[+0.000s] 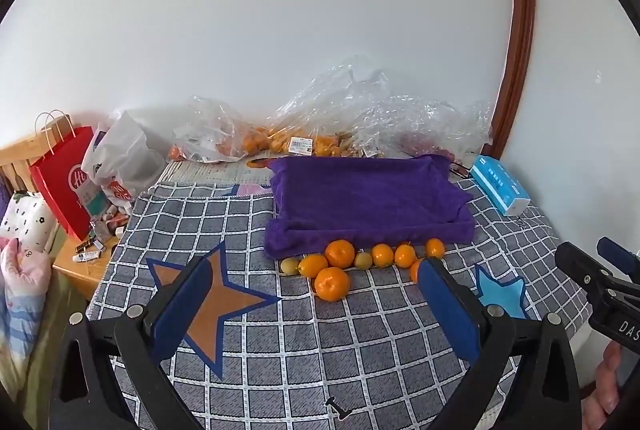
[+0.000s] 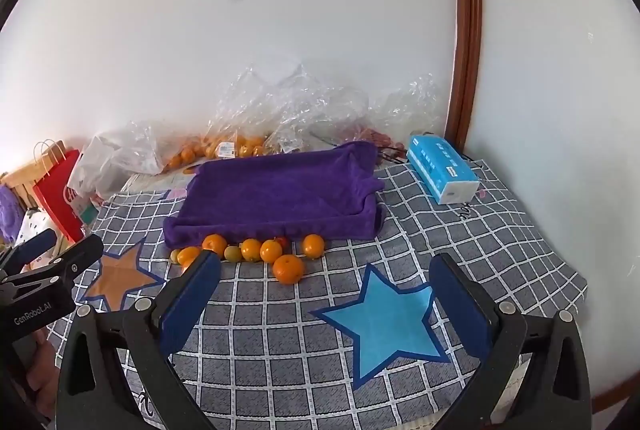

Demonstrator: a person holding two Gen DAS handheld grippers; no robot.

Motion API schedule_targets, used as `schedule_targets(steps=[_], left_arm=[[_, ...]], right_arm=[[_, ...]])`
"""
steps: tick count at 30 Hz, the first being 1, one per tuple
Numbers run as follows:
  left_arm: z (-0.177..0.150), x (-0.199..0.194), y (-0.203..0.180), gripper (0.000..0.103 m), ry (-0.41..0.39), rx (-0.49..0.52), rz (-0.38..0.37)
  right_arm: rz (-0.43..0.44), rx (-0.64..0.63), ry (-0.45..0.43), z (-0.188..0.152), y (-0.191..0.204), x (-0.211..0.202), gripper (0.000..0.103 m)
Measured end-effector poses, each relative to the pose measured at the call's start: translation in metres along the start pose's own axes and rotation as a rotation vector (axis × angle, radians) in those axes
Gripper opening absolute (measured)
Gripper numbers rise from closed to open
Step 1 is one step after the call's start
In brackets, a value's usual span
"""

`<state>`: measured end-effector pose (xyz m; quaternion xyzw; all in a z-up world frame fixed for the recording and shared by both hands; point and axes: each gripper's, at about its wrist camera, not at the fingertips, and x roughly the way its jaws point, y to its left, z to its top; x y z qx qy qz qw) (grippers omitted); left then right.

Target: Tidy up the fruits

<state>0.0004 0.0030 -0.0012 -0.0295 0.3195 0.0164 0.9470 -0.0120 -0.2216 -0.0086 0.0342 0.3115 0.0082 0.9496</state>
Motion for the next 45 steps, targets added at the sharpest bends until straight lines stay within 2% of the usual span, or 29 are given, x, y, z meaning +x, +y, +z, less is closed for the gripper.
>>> schedule_targets(steps=[45], left_arm=[[0.0000, -0.0064, -0.0004, 0.103, -0.027, -0.014, 0.000]], right_arm=[[0.034, 0.016, -0.017, -0.0034, 0.0000, -0.0038, 0.103]])
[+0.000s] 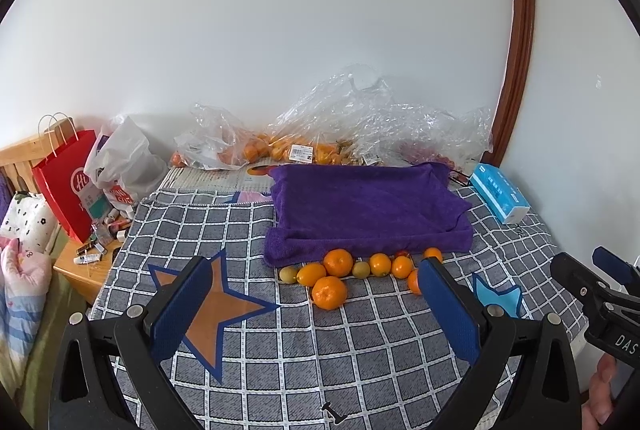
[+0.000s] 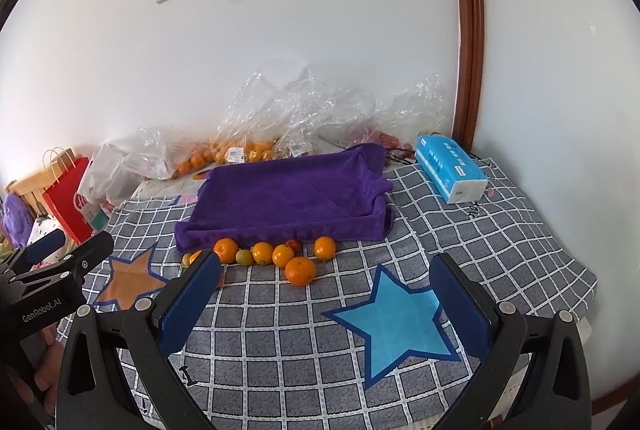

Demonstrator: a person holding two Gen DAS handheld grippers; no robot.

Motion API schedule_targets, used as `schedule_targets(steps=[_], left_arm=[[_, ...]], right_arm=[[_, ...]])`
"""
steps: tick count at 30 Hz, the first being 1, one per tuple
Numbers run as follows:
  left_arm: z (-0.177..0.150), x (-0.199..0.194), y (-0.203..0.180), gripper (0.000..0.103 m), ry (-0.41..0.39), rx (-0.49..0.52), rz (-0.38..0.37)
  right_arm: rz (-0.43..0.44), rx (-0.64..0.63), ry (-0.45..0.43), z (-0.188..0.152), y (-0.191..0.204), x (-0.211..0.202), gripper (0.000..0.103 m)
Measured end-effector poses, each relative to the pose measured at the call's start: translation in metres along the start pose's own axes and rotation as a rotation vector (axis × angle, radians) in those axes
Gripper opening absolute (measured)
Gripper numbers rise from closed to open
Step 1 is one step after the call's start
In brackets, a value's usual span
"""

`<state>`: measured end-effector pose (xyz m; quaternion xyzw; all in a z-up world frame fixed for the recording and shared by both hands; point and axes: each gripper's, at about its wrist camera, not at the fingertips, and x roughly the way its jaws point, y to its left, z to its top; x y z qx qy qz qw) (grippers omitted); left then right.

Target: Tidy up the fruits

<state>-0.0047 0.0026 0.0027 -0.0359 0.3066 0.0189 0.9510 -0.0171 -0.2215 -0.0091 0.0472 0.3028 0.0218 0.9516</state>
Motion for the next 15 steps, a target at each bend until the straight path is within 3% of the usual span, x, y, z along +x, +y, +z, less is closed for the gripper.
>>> schedule_targets(steps=[15], left_arm=[[0.0019, -0.0027, -0.0015, 0.103, -0.006, 0.001, -0.002]], right_arm=[[-0.001, -0.008, -0.004, 0.0001, 0.0016, -0.0013, 0.103]])
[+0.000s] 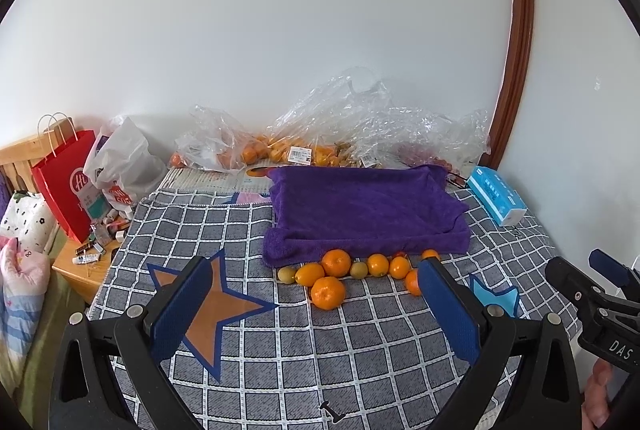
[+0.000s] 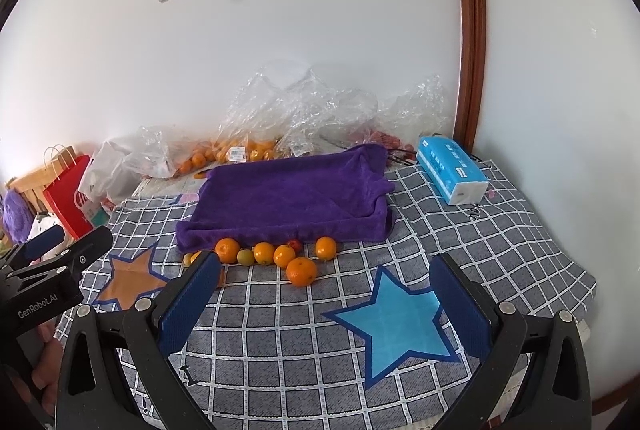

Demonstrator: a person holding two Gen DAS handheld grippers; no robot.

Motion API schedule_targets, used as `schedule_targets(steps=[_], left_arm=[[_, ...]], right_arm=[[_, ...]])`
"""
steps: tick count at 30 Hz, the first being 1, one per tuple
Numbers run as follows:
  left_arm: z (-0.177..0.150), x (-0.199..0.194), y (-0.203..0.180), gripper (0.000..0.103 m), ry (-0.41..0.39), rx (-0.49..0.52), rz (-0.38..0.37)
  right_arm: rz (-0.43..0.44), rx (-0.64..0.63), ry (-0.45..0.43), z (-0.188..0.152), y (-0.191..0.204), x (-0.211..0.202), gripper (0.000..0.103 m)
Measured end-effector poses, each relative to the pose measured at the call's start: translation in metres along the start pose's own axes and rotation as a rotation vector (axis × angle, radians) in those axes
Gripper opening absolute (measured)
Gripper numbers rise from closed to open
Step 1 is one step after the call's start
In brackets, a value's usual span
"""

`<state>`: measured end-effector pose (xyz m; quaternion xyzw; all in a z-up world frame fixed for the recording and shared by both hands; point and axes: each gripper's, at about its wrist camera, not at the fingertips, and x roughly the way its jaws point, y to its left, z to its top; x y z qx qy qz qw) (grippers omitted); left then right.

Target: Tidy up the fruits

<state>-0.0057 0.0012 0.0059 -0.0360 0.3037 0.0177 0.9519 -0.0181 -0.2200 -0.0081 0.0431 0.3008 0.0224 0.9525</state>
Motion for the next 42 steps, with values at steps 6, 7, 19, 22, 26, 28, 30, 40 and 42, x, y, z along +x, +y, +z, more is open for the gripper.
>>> schedule_targets(steps=[6, 7, 19, 22, 26, 28, 30, 40, 42], left_arm=[[0.000, 0.001, 0.002, 0.103, 0.001, -0.007, -0.002], [0.000, 0.001, 0.003, 0.103, 0.001, -0.007, -0.002], [0.005, 0.009, 0.001, 0.103, -0.007, 0.012, 0.008], [0.007, 0.015, 0.003, 0.103, -0.007, 0.010, 0.011], [0.012, 0.022, 0.005, 0.103, -0.011, 0.007, 0.013], [0.015, 0.027, 0.006, 0.103, -0.010, 0.015, 0.016], [0.017, 0.034, 0.007, 0.103, -0.007, 0.026, 0.022], [0.010, 0.088, 0.024, 0.102, 0.018, 0.026, 0.071], [0.004, 0.103, 0.029, 0.102, 0.047, 0.027, 0.056]], right_arm=[[0.003, -0.003, 0.002, 0.001, 0.001, 0.001, 0.103], [0.003, -0.004, 0.002, 0.001, 0.001, 0.001, 0.103], [0.004, -0.038, 0.021, 0.006, 0.009, 0.013, 0.103], [-0.002, -0.046, 0.024, 0.009, 0.011, 0.018, 0.103], [0.000, -0.051, 0.015, 0.014, 0.013, 0.023, 0.103], [0.007, -0.047, 0.016, 0.017, 0.013, 0.028, 0.103], [0.009, -0.045, 0.025, 0.021, 0.013, 0.035, 0.103], [-0.035, -0.016, 0.113, 0.018, -0.001, 0.096, 0.103], [-0.026, 0.005, 0.126, 0.011, -0.007, 0.112, 0.103]])
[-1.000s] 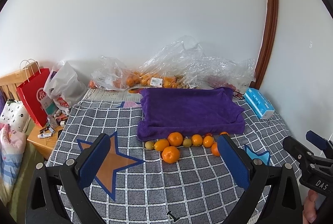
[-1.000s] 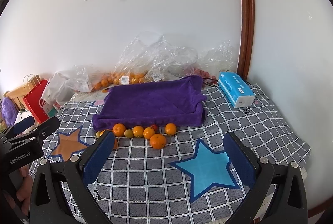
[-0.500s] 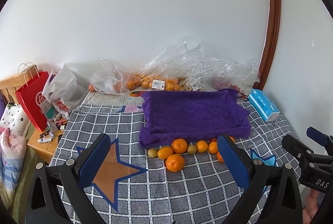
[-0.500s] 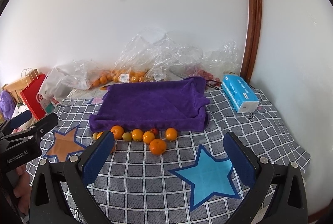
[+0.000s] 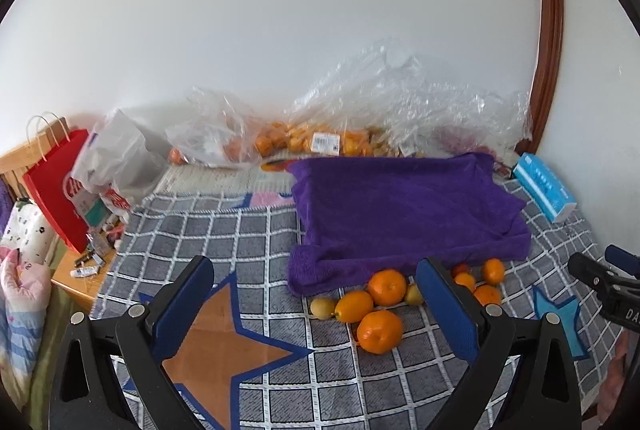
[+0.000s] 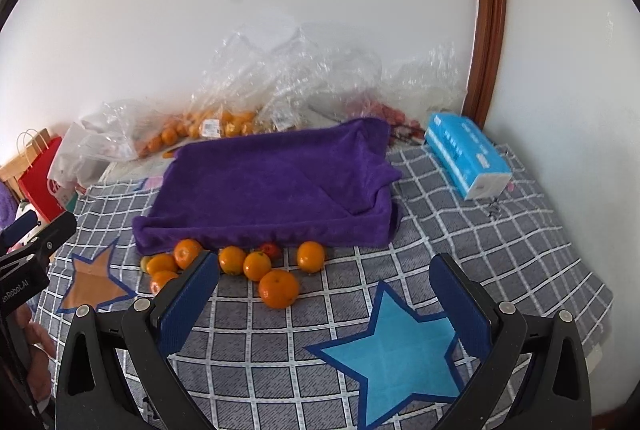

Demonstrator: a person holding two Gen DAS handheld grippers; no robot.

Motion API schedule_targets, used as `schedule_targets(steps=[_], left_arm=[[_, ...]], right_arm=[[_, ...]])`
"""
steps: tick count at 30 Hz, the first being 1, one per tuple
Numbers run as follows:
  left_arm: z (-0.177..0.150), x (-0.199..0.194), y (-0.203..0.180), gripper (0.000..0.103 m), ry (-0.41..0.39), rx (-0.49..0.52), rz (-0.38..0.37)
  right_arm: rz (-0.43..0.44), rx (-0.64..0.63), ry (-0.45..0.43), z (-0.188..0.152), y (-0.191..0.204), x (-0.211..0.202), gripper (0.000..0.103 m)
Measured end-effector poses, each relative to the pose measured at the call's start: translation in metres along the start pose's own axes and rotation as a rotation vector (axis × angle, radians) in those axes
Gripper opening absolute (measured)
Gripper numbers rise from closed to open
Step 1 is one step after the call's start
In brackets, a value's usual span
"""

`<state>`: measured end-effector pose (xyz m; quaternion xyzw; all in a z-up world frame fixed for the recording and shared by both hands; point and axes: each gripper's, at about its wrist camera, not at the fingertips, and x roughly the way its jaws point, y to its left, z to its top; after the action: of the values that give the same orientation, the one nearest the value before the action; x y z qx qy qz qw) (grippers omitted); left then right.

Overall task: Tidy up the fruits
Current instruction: 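Close the left tool on a large orange while the right tool grasps another large orange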

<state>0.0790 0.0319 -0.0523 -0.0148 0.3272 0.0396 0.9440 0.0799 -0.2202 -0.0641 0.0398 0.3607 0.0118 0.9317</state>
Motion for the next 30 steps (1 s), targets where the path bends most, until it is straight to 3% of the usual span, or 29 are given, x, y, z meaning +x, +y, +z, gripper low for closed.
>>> schedule_targets(steps=[6, 9, 13, 23, 25, 30], left_arm=[[-0.017, 0.043, 0.014, 0.101, 0.109, 0.004, 0.027], [-0.025, 0.054, 0.027, 0.101, 0.131, -0.025, 0.024], [-0.033, 0.059, 0.036, 0.101, 0.146, -0.054, -0.050], [-0.056, 0.068, 0.014, 0.100, 0.181, 0.000, -0.175], [-0.057, 0.071, 0.008, 0.098, 0.193, 0.005, -0.193], [-0.059, 0.078, -0.011, 0.092, 0.219, 0.011, -0.241]], right_arm=[[0.060, 0.098, 0.055, -0.016, -0.017, 0.046, 0.101], [0.098, 0.121, 0.079, -0.025, -0.016, 0.064, 0.089], [0.155, 0.106, 0.147, -0.036, -0.002, 0.088, 0.069], [0.156, -0.028, 0.152, -0.062, 0.032, 0.116, 0.053], [0.159, -0.055, 0.150, -0.061, 0.034, 0.115, 0.043], [0.140, -0.064, 0.140, -0.064, 0.020, 0.107, 0.043]])
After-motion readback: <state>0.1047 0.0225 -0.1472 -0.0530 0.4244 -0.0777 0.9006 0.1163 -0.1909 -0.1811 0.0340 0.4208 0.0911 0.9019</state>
